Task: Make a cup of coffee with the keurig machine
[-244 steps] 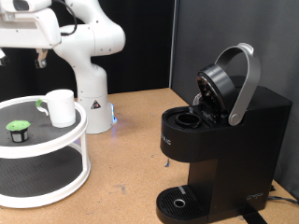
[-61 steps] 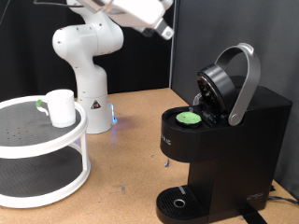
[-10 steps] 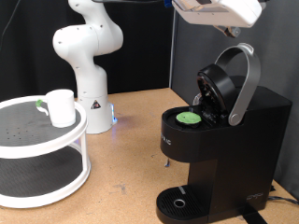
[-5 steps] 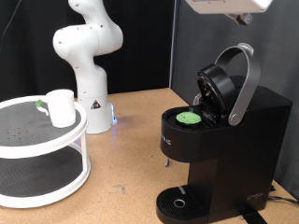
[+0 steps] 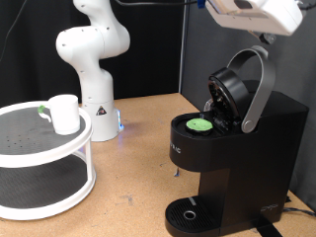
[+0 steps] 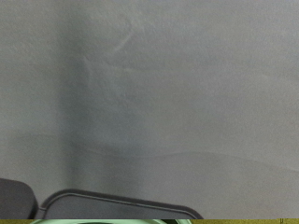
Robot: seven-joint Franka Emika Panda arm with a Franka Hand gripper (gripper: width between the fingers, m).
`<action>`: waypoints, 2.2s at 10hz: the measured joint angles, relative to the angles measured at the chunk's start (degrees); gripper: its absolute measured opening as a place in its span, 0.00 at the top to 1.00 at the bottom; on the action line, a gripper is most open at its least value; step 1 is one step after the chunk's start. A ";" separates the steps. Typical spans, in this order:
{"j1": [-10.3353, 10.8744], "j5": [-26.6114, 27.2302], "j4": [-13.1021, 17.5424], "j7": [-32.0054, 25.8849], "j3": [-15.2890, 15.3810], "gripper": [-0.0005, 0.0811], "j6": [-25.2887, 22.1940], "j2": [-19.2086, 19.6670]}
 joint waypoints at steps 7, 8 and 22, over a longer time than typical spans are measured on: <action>-0.08 -0.20 -0.66 -1.74 1.24 0.99 0.40 1.46; -0.23 -0.70 -0.95 -1.84 0.98 0.99 -0.91 1.06; -5.55 -5.18 -6.11 -5.47 -3.51 0.99 -1.35 -1.17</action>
